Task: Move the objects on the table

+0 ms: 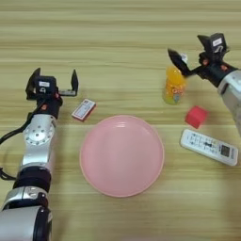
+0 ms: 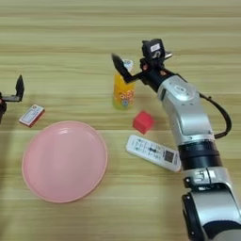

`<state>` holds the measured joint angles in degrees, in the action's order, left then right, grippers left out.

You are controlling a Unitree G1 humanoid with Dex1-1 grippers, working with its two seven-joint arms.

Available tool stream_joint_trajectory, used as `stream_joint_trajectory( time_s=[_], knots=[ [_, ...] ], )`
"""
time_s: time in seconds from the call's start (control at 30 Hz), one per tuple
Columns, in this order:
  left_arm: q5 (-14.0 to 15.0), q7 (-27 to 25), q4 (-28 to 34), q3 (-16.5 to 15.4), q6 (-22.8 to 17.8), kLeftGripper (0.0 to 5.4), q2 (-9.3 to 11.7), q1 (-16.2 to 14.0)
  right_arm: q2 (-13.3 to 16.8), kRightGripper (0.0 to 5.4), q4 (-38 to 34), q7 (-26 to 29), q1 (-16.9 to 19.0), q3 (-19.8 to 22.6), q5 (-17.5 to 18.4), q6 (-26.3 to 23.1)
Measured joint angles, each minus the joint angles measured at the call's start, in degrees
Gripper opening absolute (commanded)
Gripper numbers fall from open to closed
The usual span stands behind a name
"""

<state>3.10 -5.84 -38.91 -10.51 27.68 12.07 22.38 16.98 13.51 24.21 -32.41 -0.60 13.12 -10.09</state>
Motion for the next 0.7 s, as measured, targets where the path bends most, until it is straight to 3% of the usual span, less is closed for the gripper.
stream_joint_trajectory(
  time_s=[0.6, 0.7],
  knots=[
    [0.00, 0.00, 0.04, -0.01, 0.09, 5.39, -0.03, -0.01, -2.04, 5.40, 9.19, 3.77, -0.60, -1.27, -2.31, -1.74],
    [0.00, 0.00, 0.03, 0.00, 0.09, 5.40, -0.03, -0.01, -2.03, 5.05, 10.11, 3.89, -0.60, -1.27, -2.73, -1.68]
  ],
)
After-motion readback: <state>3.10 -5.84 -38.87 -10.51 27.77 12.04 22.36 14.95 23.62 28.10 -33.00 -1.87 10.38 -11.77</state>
